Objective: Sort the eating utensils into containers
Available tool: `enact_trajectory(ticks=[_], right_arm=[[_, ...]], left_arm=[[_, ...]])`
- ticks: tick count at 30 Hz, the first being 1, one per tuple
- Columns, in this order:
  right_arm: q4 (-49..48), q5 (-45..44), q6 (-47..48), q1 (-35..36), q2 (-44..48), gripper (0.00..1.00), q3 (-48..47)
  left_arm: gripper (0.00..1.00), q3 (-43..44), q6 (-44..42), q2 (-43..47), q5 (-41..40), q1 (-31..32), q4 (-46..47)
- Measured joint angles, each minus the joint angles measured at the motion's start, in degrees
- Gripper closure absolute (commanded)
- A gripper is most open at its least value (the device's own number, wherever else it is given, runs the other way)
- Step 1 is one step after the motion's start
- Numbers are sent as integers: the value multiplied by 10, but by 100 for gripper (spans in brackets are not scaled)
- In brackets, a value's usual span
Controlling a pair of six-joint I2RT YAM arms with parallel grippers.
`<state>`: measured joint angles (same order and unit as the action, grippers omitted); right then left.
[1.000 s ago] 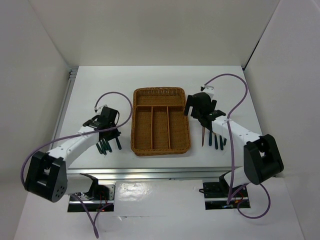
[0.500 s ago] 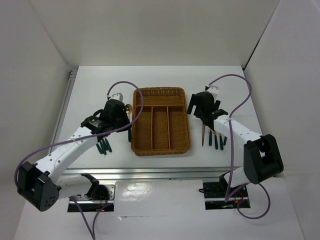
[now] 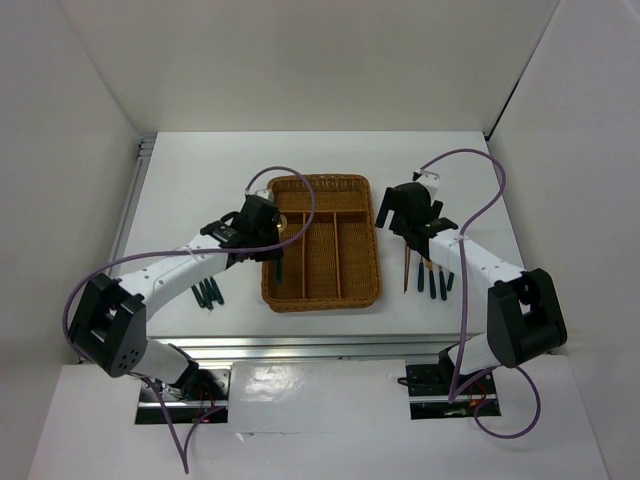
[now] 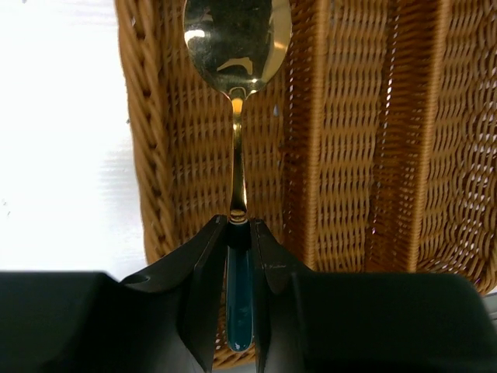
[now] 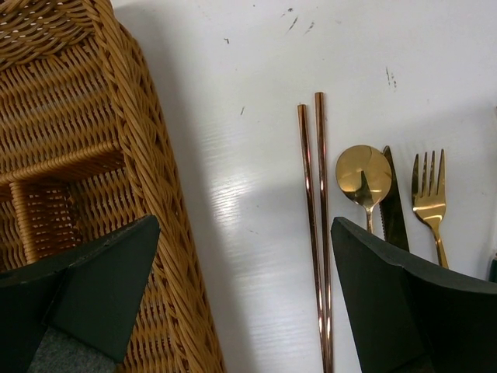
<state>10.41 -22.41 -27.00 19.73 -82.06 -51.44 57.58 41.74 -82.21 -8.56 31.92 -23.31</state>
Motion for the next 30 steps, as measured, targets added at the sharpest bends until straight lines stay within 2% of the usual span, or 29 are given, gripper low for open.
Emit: enact_trajectory(ticks=[14, 18, 19, 20, 22, 26, 30], right_arm=[[0, 4, -4, 0, 0, 0, 0], [0, 5, -4, 0, 0, 0, 0], [0, 5, -4, 0, 0, 0, 0], [0, 5, -4, 0, 0, 0, 0], [0, 5, -4, 0, 0, 0, 0], [0, 5, -4, 0, 0, 0, 0], [0, 6, -4, 0, 0, 0, 0]], left_arm=[[67, 27, 0, -80, 10, 0, 35], [53, 33, -10, -87, 11, 0, 35], [48, 37, -12, -88, 11, 0, 35], [39, 41, -12, -88, 10, 0, 35], [32, 47, -14, -87, 10, 0, 33], [29, 51, -14, -68, 2, 0, 15], [24, 44, -13, 4, -28, 0, -10]])
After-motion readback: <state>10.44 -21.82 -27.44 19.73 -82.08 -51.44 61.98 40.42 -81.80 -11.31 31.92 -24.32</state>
